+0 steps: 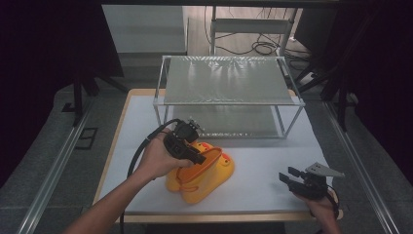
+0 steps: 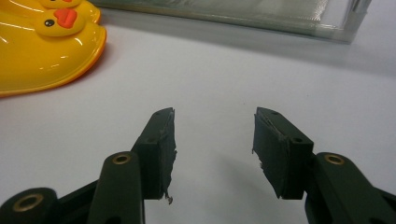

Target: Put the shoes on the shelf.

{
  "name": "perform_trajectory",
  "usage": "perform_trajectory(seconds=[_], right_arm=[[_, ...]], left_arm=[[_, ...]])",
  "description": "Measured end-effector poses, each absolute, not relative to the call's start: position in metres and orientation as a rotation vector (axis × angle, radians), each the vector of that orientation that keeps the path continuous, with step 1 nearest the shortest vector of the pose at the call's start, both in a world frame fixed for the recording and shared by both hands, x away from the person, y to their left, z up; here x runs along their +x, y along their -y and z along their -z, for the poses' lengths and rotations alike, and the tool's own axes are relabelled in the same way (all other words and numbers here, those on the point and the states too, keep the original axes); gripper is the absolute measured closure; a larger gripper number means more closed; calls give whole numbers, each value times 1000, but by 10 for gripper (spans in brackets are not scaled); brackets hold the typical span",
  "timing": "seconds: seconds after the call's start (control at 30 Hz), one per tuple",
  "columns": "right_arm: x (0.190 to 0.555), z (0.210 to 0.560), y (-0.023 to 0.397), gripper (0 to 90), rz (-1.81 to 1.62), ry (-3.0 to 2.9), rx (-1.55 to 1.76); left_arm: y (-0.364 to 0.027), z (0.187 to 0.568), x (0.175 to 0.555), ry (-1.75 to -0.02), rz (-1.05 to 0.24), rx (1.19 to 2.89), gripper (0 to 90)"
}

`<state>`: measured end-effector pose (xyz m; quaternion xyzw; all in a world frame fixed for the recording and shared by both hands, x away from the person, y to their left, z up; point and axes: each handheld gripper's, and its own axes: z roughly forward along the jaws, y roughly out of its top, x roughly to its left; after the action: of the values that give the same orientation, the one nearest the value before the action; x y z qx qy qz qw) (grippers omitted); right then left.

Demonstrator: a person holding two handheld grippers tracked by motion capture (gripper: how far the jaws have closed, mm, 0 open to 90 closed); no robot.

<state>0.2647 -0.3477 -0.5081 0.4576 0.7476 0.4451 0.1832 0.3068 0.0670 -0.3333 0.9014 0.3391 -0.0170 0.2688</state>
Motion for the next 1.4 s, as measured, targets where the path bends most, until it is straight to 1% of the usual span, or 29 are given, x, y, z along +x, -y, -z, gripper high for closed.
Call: perform_trajectory(seconds=[0.23, 0.53, 0.7, 0.83, 1.0, 1.17, 1.4], right_arm=[[264, 507, 348, 483, -1258, -2106, 1289], [265, 508, 349, 482, -1254, -2109, 1295], [264, 507, 352, 482, -1258, -2094, 1298], [264, 507, 351, 482, -1256, -2098, 1299], [265, 508, 350, 482, -1250, -2104, 1301], [265, 508, 351, 482, -1251, -2103, 1302], [265, 508, 352, 482, -1253, -2099, 1310]], left_arm=[[-78, 315, 307, -890, 75, 2354, 544], [-96, 307, 305, -936, 61, 2343, 512], [-104, 305, 301, -963, 62, 2347, 469], [-109, 307, 300, -983, 74, 2363, 463], [-106, 314, 302, -983, 88, 2396, 443], [-98, 320, 305, -982, 103, 2417, 402], [-86, 330, 309, -998, 87, 2474, 398]])
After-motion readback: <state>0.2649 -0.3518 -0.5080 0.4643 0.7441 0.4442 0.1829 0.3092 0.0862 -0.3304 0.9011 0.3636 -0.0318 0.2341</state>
